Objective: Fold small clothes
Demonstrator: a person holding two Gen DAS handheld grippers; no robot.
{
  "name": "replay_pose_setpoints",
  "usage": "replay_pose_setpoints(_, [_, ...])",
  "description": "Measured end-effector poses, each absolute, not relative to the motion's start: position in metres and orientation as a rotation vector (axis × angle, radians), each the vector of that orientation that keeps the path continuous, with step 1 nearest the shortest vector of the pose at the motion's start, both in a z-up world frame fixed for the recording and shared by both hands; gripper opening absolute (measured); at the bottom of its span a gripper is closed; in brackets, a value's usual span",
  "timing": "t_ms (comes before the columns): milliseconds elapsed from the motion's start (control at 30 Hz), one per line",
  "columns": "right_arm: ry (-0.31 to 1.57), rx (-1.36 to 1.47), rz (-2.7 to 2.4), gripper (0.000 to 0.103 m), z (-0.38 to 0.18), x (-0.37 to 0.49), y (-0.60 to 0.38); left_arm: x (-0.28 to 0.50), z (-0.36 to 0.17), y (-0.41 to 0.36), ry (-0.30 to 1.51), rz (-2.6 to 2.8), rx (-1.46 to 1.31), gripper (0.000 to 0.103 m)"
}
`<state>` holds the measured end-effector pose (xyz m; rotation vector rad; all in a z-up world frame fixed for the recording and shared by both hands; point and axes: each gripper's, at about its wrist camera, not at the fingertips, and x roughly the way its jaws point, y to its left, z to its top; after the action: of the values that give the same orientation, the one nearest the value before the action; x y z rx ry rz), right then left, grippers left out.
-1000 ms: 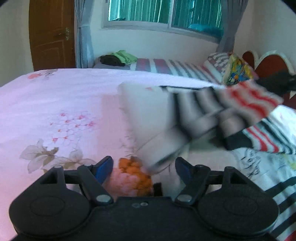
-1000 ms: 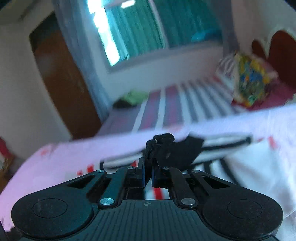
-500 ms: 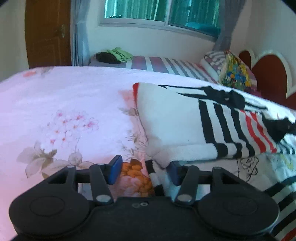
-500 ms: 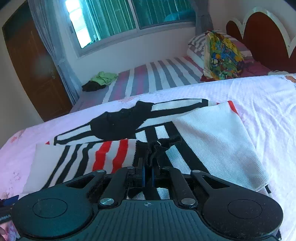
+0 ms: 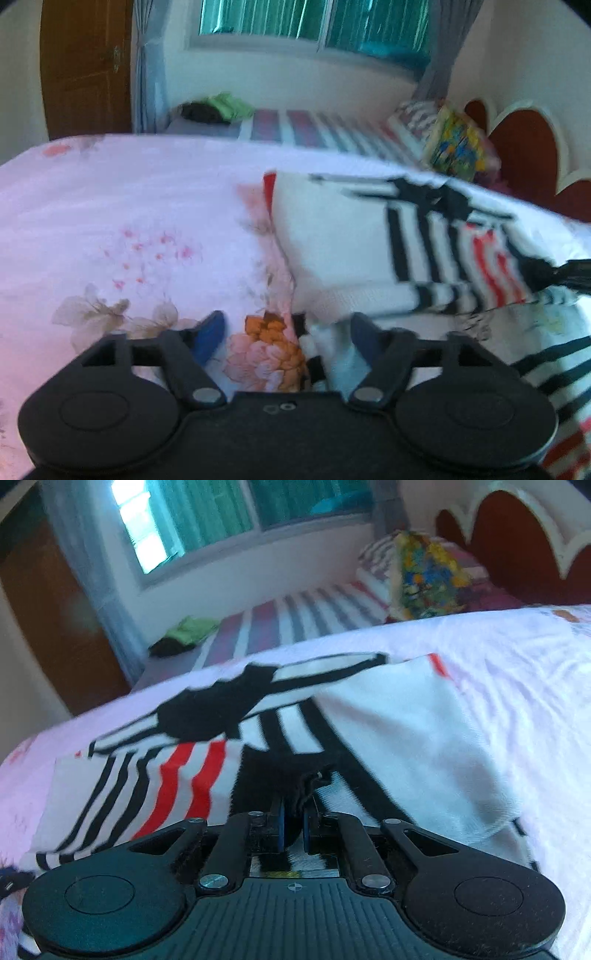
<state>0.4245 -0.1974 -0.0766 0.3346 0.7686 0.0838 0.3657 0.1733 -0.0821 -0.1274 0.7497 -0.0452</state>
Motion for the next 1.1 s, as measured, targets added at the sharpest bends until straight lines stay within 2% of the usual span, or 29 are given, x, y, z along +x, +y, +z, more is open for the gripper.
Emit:
replay_pose_setpoints(67, [0.716, 0.328, 0.073, 0.019, -0.066, 0.417, -0.202, 0.364, -0.071, 0.171, 0.709, -0.065, -0.124, 0.072])
replay_pose_setpoints(133, [0.701, 0.333, 0.092, 0.019, -0.061, 0.418, -0.203, 0.373, -0.063, 0.159, 0.668, -0.099, -0.117, 0.063])
replay_pose_setpoints(200, [0.717, 0.314, 0.081, 0.019, -0.062, 0.424, -0.201, 0.388, -0.066, 0.143, 0.666, -0.144, -0.126, 0.061])
replay_pose_setpoints(300, [0.738, 0.317, 0.1, 0.019, -0.07, 0.434, -0.201, 0.412, -0.088, 0.12, 0.713, -0.187, -0.11, 0.06])
replay_pose_setpoints(367, [0.837, 0.282, 0.092, 0.019, -0.085, 0.443, -0.199, 0.42, -0.109, 0.113, 0.773, -0.19, -0.088, 0.06])
replay_pose_setpoints(400, [0.859, 0.255, 0.103, 0.019, -0.09, 0.443, -0.199, 0.417, -0.111, 0.109, 0.748, -0.194, -0.041, 0.062])
replay_pose_setpoints(533, [0.815, 0.302, 0.107, 0.019, -0.079, 0.431, -0.215, 0.415, -0.11, 0.117, 0.75, -0.23, -0.049, 0.062])
replay_pose_setpoints(567, [0.808, 0.329, 0.105, 0.022, -0.079, 0.43, -0.22, 0.416, -0.111, 0.121, 0.749, -0.235, -0.069, 0.062])
replay_pose_setpoints(600, [0.82, 0.355, 0.113, 0.033, -0.081, 0.432, -0.223, 0.416, -0.112, 0.121, 0.745, -0.236, -0.075, 0.062])
replay_pose_setpoints(633, [0.84, 0.378, 0.134, 0.038, -0.085, 0.434, -0.224, 0.416, -0.113, 0.121, 0.742, -0.234, -0.072, 0.062])
replay_pose_setpoints(733, [0.828, 0.359, 0.2, 0.038, -0.089, 0.432, -0.217, 0.416, -0.114, 0.115, 0.734, -0.222, -0.047, 0.063])
replay_pose_setpoints(800, [0.833, 0.337, 0.211, 0.006, -0.089, 0.432, -0.21, 0.413, -0.113, 0.114, 0.731, -0.218, -0.046, 0.063])
replay_pose_setpoints(1067, [0.819, 0.279, 0.206, 0.007, -0.085, 0.415, -0.21, 0.41, -0.112, 0.116, 0.731, -0.229, -0.023, 0.064])
replay_pose_setpoints(1100, [0.801, 0.277, 0.185, 0.012, -0.083, 0.416, -0.21, 0.411, -0.11, 0.115, 0.737, -0.23, -0.018, 0.064])
